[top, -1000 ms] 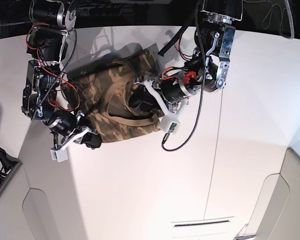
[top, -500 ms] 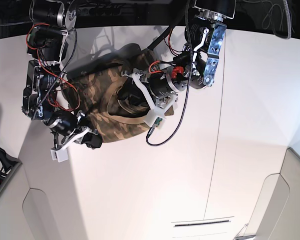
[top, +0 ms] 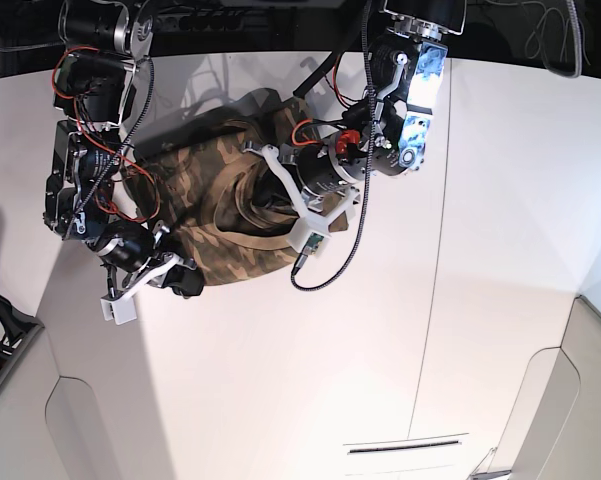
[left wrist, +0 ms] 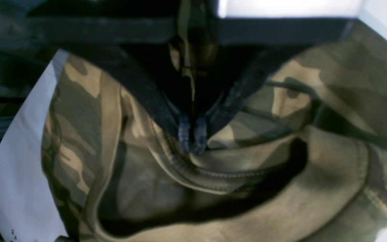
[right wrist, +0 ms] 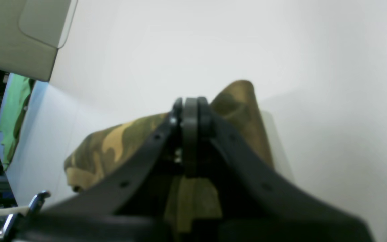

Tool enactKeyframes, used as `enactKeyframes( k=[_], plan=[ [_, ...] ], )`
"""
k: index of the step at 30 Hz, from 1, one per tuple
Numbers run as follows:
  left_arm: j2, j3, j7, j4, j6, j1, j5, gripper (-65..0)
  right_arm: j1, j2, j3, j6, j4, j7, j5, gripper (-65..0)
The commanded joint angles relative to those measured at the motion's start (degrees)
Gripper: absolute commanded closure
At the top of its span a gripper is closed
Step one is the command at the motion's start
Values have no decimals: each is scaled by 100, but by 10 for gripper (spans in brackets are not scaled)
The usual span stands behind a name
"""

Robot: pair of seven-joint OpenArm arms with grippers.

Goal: Fold the T-shirt properly
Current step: 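Grasp the bundle's folded edge with the left gripper and tuck it under, then hold the bundle with both grippers and drag it toward the table center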

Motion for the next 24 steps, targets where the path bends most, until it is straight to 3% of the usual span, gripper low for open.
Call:
enactKeyframes(
  k=[1, 8, 18, 24],
  plan=[
    [44, 0, -103, 87, -24, -92, -98, 0, 136, 17, -2, 48, 85, 87, 107, 0],
    [-90, -4, -15, 503, -140, -85, -94, 0, 107, 17, -2, 48, 85, 87, 105, 0],
    [-828, -7, 138, 981, -129, 22, -94, 0, -52, 39, -2, 48, 85, 92, 0, 0],
    [-1141, -4, 153, 981, 96, 26, -92, 0, -52, 35, -2, 48, 87, 90, 118, 0]
  ],
)
